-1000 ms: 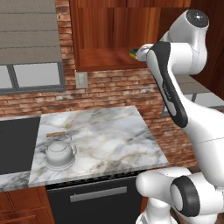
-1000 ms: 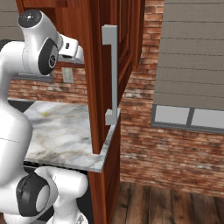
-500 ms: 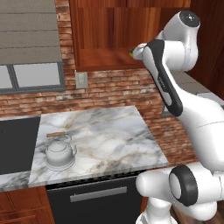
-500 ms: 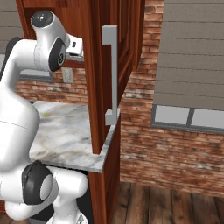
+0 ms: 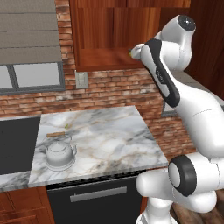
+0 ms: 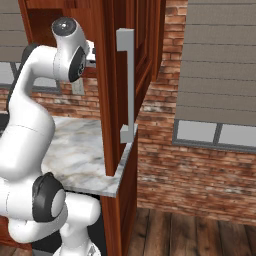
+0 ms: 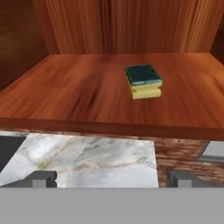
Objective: Open the cabinet. Pick the sponge and place it next to the sink. Then close the cabinet.
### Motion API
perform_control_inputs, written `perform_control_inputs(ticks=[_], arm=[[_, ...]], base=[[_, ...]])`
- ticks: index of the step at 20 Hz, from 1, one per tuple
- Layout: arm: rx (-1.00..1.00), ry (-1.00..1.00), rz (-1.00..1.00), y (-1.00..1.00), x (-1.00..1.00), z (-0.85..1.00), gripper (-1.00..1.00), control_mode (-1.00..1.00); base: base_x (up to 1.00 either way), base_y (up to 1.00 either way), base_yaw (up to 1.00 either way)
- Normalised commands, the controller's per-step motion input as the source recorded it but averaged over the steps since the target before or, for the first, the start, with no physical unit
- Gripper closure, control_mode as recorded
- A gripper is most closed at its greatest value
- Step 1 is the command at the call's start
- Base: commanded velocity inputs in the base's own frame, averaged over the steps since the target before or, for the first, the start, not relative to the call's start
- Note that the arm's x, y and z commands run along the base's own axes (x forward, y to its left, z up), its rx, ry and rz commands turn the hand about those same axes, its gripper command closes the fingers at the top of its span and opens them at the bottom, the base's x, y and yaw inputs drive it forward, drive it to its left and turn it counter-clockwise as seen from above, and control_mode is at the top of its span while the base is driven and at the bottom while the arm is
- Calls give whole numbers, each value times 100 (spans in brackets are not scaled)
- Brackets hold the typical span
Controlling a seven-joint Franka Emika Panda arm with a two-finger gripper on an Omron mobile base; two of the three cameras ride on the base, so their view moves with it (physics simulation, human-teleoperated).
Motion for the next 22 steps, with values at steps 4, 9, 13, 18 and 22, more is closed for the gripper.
perform_control_inputs(ticks=[4, 9, 13, 18, 22], arm=[[-2, -4, 1, -13, 19, 0, -100, -100], [-3, 0, 0, -16, 19, 0, -100, -100], [-3, 0, 0, -7, 22, 0, -100, -100], [0, 0, 0, -3, 34, 0, -100, -100], [0, 0, 0, -10, 45, 0, -100, -100]], base=[[0, 0, 0], [0, 0, 0], [0, 0, 0], [0, 0, 0], [0, 0, 0]])
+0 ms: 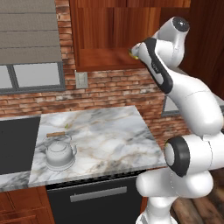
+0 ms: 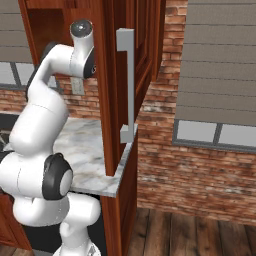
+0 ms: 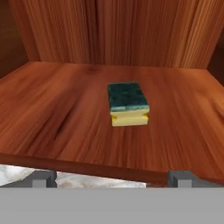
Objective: Open the cabinet. Pick the sponge and place it next to the sink. Then close the cabinet.
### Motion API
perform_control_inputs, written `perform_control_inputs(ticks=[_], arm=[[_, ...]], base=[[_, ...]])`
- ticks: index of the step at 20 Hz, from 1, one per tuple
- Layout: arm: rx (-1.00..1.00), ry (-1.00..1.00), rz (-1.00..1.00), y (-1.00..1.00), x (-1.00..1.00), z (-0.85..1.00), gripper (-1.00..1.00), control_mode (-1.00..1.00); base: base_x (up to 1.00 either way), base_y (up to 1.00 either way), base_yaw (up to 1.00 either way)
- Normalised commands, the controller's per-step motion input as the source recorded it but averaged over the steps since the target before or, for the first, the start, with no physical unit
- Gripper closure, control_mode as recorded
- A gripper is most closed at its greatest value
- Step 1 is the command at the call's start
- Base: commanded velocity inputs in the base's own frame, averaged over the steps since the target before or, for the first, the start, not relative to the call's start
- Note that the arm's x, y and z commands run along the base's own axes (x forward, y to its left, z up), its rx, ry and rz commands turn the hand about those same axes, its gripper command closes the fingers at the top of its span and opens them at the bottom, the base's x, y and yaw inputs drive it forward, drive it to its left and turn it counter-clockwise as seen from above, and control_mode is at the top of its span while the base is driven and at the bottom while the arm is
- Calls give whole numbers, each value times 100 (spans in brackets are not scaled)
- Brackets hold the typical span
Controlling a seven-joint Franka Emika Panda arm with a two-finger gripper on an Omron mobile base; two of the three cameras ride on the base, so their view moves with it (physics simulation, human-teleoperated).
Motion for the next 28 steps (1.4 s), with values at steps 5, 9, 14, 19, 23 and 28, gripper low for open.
perform_control_inputs(ticks=[5, 9, 14, 19, 23, 28], arm=[[0, 0, 0, -18, 58, -1, -100, -100], [0, 0, 0, -7, 42, 0, -100, -100], [0, 4, 0, 0, 30, 0, -100, -100], [0, 9, 0, 0, 23, -7, -100, -100], [0, 11, 0, 0, 19, -20, -100, -100], [0, 9, 0, 0, 19, -19, -100, -100]], base=[[0, 0, 0], [0, 0, 0], [0, 0, 0], [0, 0, 0], [0, 0, 0], [0, 0, 0]])
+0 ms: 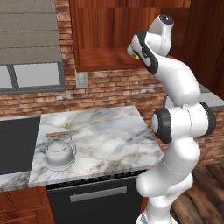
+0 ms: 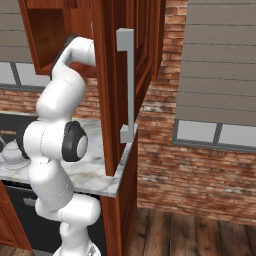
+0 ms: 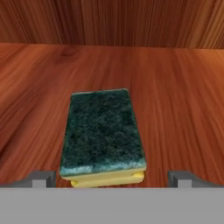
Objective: Open the cabinet. Pick the sponge and place it next to the sink. Then close the cabinet.
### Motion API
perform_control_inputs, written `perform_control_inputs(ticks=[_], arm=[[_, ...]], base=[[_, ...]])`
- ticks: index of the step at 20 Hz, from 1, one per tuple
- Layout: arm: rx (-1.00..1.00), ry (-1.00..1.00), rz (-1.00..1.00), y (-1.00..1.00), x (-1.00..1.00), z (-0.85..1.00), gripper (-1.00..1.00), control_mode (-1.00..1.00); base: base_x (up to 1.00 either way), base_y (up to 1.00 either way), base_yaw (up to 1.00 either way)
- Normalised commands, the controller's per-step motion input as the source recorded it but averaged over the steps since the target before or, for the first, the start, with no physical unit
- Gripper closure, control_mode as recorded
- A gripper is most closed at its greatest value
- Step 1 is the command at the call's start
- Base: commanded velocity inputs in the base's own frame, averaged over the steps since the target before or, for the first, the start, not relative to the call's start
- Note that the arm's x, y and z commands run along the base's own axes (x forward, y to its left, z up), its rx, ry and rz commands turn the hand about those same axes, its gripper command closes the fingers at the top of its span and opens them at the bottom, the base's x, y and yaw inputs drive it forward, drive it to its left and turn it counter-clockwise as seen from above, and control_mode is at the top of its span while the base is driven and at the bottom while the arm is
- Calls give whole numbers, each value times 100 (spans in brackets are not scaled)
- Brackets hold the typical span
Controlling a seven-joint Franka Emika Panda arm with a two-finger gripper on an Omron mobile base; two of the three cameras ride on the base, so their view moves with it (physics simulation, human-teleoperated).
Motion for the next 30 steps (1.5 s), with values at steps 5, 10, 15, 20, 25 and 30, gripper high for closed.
perform_control_inputs(ticks=[5, 10, 15, 20, 25, 30], arm=[[0, 2, 0, 0, 21, -2, -100, -100], [0, 0, 0, 0, 19, 0, -100, -100], [0, 2, 1, 0, 1, 0, -100, -100], [0, 4, 2, 0, 0, -6, -100, -100], [0, 0, 2, 0, 0, -27, -100, -100], [0, 0, 1, 0, 0, -7, -100, -100]], base=[[0, 0, 0], [0, 0, 0], [0, 0, 0], [0, 0, 0], [0, 0, 0], [0, 0, 0]])
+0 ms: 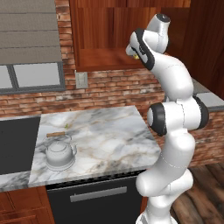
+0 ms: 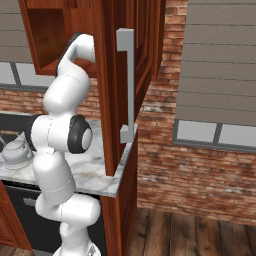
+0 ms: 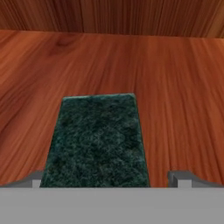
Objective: Open the cabinet. Pick the sponge and place it next to the sink. Then close the cabinet.
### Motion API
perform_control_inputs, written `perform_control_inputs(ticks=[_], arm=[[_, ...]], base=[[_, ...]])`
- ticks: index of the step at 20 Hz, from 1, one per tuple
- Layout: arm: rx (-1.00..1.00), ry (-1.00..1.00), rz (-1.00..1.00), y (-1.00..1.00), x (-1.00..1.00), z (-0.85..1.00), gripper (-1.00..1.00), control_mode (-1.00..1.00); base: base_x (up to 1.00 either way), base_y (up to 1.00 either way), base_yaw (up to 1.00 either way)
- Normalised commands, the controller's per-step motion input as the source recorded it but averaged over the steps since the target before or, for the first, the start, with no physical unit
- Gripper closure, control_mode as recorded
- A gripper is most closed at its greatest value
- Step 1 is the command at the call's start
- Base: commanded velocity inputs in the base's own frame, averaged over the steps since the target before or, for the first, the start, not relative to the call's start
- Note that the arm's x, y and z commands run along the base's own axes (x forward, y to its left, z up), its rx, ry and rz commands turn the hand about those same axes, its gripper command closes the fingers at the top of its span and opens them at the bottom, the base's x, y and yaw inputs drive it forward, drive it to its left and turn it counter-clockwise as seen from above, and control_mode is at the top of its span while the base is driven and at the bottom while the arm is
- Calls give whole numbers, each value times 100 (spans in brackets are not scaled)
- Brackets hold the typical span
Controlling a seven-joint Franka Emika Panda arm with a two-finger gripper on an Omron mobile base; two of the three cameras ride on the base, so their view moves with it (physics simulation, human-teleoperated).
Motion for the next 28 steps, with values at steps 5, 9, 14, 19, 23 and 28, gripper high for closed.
perform_control_inputs(ticks=[5, 9, 14, 19, 23, 28], arm=[[0, 0, 0, 0, 0, 0, 100, -100], [0, 0, 0, 0, 0, 0, 100, -100], [0, 0, 0, 0, 0, 0, 100, -100], [0, -1, 0, 0, -52, 0, 100, -100], [0, -5, 0, -1, -100, 0, 100, -100], [1, -4, 1, 0, -100, 0, 100, -100]], base=[[0, 0, 0], [0, 0, 0], [0, 0, 0], [0, 0, 0], [0, 0, 0], [0, 0, 0]])
